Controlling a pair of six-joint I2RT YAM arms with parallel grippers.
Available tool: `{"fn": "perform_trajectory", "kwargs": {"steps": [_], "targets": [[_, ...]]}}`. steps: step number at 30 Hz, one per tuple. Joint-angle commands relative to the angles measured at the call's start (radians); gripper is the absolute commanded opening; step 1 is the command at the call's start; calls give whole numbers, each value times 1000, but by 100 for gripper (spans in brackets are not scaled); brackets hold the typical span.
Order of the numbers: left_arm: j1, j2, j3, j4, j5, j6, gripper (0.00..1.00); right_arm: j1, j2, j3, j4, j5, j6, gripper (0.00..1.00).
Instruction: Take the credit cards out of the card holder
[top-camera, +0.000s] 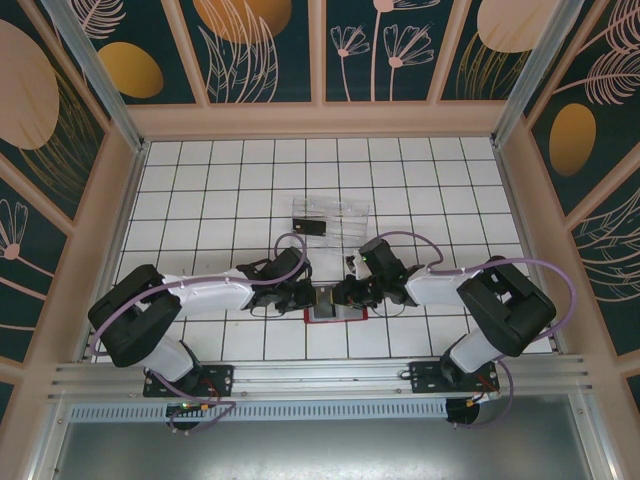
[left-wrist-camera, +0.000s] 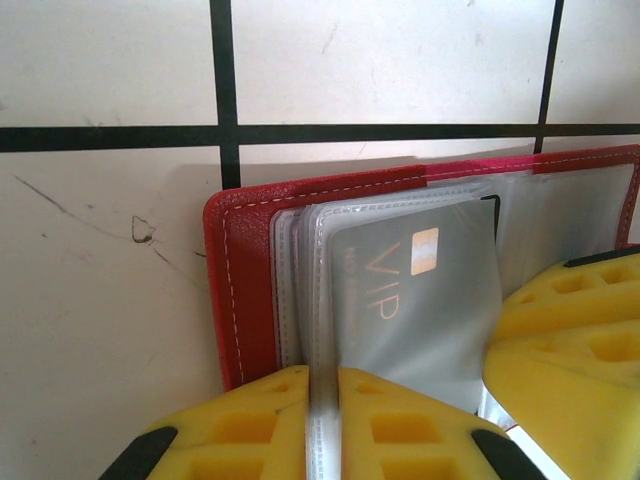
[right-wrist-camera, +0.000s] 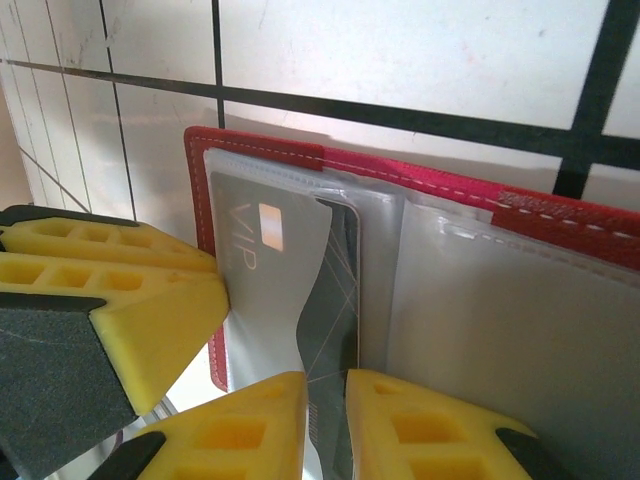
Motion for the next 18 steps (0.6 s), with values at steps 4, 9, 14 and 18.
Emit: {"fn": "perform_trajectory", "kwargs": {"steps": [4,9,14,18], "targets": [[2,25,-11,-17,14,-6,14,-2,2,12,-98,85,-41,21],[3,27,-6,-20,15,-5,14,10,-2,30,-136,123,-51,21],[3,27,-11,-20,15,-5,14,15,-19,39,-158,147,-57,21],[3,26,-12,-22,14,-4,14,16,-21,42,-172,157,-59,21]]}}
